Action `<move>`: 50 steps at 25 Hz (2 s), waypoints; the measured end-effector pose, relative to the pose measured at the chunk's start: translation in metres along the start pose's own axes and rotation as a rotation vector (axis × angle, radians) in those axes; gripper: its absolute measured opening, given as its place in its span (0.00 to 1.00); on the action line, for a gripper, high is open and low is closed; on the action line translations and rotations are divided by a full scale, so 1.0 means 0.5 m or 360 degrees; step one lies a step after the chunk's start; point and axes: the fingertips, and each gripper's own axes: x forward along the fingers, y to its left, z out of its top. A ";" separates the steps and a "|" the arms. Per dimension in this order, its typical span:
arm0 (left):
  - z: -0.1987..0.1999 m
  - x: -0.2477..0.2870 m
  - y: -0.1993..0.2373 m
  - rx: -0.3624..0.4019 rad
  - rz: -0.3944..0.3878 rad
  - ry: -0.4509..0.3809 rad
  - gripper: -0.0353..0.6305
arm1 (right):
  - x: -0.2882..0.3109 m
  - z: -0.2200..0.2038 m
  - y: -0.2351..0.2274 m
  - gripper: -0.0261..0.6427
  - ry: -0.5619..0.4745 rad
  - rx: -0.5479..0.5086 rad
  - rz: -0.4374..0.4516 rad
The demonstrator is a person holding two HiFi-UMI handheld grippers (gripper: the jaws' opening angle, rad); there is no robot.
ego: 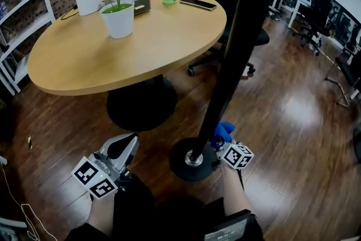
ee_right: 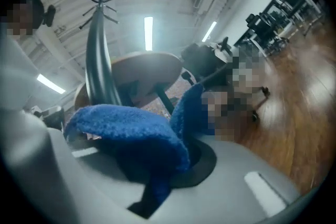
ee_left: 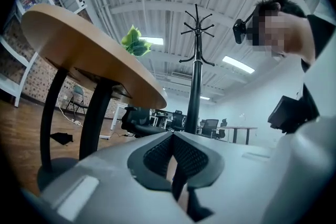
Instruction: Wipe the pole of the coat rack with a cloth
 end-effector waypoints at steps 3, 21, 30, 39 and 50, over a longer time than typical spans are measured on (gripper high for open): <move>-0.022 -0.003 0.000 -0.0024 0.0012 0.0026 0.05 | -0.025 -0.141 -0.084 0.07 0.0125 0.0217 -0.0169; 0.031 -0.012 -0.017 0.0016 0.0006 -0.0075 0.05 | -0.031 0.425 0.297 0.07 -0.0745 -0.0232 0.0334; 0.150 -0.067 -0.002 0.0063 0.0066 -0.0304 0.05 | -0.136 0.777 0.700 0.07 -0.1245 -0.1027 0.0572; 0.181 -0.076 0.000 0.0063 0.0022 -0.0378 0.05 | -0.078 0.627 0.789 0.07 -0.0988 -0.2193 0.0246; 0.095 0.001 0.009 -0.0001 -0.0059 -0.0226 0.05 | -0.025 0.131 0.441 0.07 0.0043 -0.2596 0.0221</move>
